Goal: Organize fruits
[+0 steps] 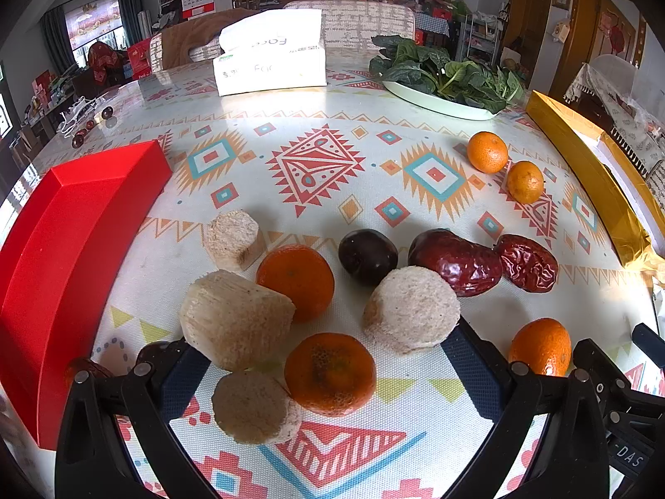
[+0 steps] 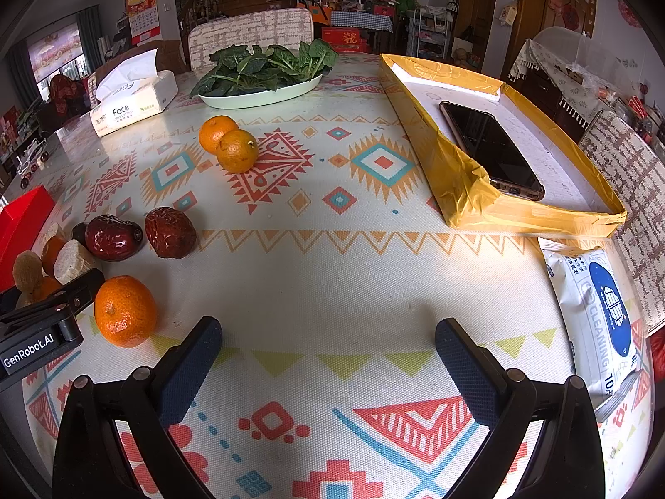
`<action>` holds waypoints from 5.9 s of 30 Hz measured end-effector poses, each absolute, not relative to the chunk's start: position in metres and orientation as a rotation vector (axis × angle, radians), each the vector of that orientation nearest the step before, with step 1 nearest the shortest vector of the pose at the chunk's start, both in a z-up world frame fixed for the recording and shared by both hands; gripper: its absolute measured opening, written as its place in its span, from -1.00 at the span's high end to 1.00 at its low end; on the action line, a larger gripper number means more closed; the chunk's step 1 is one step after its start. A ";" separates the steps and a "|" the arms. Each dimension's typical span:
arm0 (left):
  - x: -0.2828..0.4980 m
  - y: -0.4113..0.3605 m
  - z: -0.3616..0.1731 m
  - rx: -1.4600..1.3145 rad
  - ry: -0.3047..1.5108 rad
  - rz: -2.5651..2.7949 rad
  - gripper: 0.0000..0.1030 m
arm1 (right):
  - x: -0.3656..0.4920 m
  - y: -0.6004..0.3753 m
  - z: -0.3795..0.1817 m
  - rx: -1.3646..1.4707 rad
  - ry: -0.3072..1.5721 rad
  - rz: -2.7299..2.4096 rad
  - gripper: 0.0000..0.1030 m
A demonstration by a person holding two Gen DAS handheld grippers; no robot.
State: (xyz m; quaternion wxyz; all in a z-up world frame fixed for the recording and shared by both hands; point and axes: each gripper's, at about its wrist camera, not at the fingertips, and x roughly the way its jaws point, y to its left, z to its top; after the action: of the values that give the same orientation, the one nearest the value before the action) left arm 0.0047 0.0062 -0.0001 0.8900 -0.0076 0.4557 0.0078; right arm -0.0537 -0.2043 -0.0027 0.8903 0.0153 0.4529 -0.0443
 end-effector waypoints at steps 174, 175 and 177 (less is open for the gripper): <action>-0.083 0.316 0.045 -0.425 0.724 0.103 0.44 | -0.076 0.118 0.062 -0.071 0.871 0.684 0.22; -0.081 0.321 0.043 -0.431 0.730 0.108 0.44 | -0.075 0.129 0.058 -0.086 0.880 0.694 0.22; -0.076 0.328 0.038 -0.442 0.742 0.120 0.44 | -0.073 0.144 0.051 -0.108 0.893 0.707 0.22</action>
State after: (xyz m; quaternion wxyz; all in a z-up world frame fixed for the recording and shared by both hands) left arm -0.0761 0.3284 0.0384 0.9066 -0.2139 0.3592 0.0579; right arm -0.0731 0.1435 0.0514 0.8407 -0.0511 0.4227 0.3345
